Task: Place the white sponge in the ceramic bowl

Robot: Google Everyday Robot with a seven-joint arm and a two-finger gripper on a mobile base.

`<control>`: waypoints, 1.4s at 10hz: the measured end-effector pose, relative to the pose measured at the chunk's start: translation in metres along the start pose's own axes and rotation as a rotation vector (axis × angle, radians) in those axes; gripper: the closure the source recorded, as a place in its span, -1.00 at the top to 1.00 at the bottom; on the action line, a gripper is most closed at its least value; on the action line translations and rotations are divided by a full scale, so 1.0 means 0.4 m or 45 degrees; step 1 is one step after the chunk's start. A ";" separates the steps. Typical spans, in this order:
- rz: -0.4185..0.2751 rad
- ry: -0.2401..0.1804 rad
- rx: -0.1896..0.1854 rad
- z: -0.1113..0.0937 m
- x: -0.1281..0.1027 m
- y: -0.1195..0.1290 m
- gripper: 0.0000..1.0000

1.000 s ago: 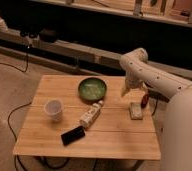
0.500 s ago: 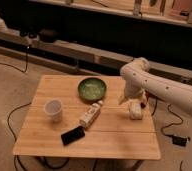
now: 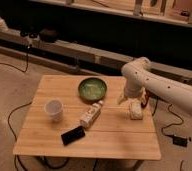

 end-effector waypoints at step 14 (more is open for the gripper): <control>-0.077 0.029 0.166 0.205 0.021 0.131 0.60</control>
